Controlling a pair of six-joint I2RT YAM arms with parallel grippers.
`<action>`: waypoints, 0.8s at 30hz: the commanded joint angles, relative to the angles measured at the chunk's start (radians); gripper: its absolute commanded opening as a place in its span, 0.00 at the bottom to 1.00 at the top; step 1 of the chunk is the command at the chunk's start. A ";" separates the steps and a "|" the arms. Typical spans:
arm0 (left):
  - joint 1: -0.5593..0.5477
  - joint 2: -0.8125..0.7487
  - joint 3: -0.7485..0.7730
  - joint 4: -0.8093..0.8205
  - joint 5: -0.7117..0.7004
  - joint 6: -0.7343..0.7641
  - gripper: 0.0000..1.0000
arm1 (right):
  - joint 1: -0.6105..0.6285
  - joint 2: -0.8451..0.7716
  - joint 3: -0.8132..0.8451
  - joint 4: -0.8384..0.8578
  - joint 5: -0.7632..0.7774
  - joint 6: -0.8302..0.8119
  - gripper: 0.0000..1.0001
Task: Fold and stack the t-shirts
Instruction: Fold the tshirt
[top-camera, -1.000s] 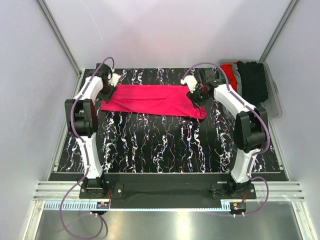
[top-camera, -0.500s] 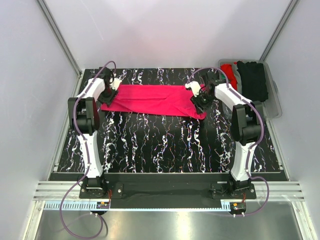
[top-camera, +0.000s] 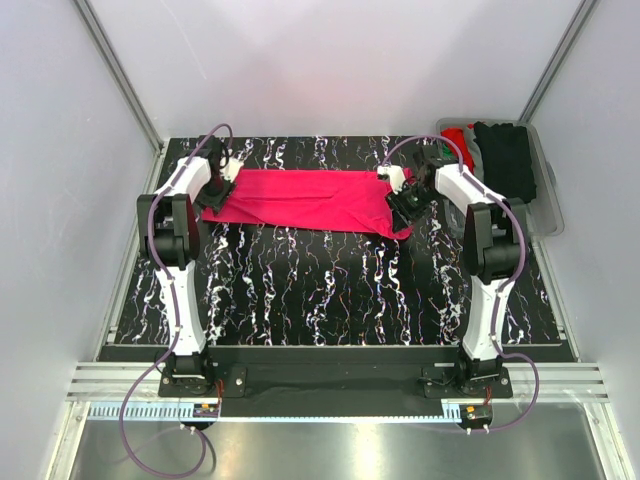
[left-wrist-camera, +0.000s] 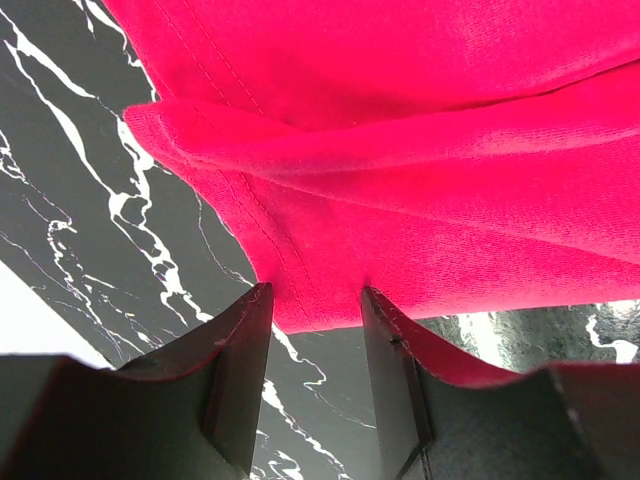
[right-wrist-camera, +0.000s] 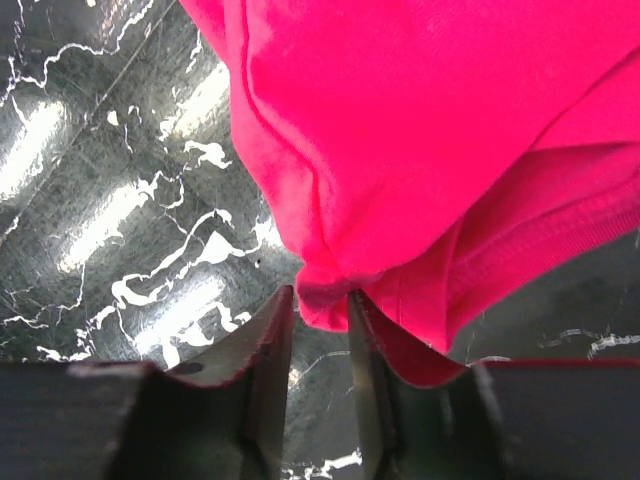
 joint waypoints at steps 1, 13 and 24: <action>0.006 0.008 0.029 0.015 -0.019 0.001 0.45 | -0.011 0.032 0.061 -0.040 -0.058 0.007 0.33; 0.006 0.025 0.026 0.015 -0.022 0.009 0.45 | -0.017 0.083 0.101 -0.031 0.004 0.018 0.21; 0.006 0.014 -0.005 0.016 -0.038 0.026 0.44 | -0.054 0.076 0.117 -0.031 0.070 -0.004 0.02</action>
